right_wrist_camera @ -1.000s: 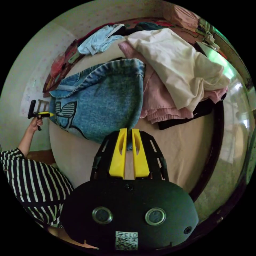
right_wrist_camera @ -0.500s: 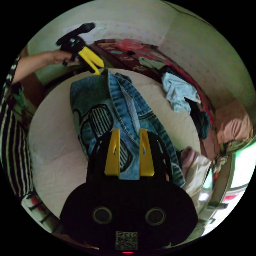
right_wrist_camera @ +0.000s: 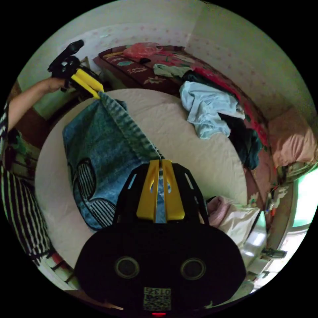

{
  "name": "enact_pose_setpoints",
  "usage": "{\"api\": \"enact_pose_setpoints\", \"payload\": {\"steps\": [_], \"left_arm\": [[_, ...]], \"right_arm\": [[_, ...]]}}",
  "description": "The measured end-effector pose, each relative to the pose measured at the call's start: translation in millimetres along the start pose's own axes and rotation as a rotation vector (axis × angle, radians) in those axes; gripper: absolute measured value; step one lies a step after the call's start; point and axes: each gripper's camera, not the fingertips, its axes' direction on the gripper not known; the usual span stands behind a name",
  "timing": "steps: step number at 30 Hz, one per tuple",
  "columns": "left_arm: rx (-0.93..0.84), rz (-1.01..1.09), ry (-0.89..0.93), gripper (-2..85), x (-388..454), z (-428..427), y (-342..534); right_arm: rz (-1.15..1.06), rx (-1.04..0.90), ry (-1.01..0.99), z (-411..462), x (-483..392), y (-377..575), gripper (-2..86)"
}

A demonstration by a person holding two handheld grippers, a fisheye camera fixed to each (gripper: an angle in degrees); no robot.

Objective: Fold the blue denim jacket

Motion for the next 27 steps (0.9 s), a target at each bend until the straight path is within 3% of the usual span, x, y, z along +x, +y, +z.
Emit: {"api": "enact_pose_setpoints", "payload": {"steps": [2, 5, 8, 10, 14, 17, 22, 25, 27], "left_arm": [[-0.063, -0.152, 0.198, 4.6, -34, 11, 4], [-0.005, -0.267, 0.058, 1.2, -39, -9, 30], [0.191, -0.156, 0.109, 1.3, 2, -47, 34], [0.226, -0.049, 0.041, 1.6, 48, -60, 23], [0.161, 0.039, 0.111, 3.2, 134, -29, 1], [0.043, 0.0, 0.036, 2.5, 161, 11, -8], [0.015, -0.191, 0.161, 0.2, 147, 15, 2], [0.139, -0.185, -0.049, -0.1, 172, -25, 7], [0.174, -0.148, -0.077, -0.2, 195, -34, 3]], "right_arm": [[0.154, 0.002, -0.091, 5, 24, 1, 3.9], [0.36, 0.186, -0.122, -23, 50, 28, 5.9], [0.26, 0.235, -0.004, -45, 17, 42, 6.3], [0.123, 0.166, 0.045, -34, -30, 44, 5.9], [0.02, 0.093, 0.094, 4, -83, 46, 2.3], [-0.022, -0.047, 0.152, 51, -96, 45, 0.9], [0.138, -0.073, 0.038, 44, -74, 54, 0.1], [0.212, 0.058, 0.221, 2, -83, 87, 0.0], [0.265, 0.08, 0.31, -6, -90, 112, 0.0]]}}
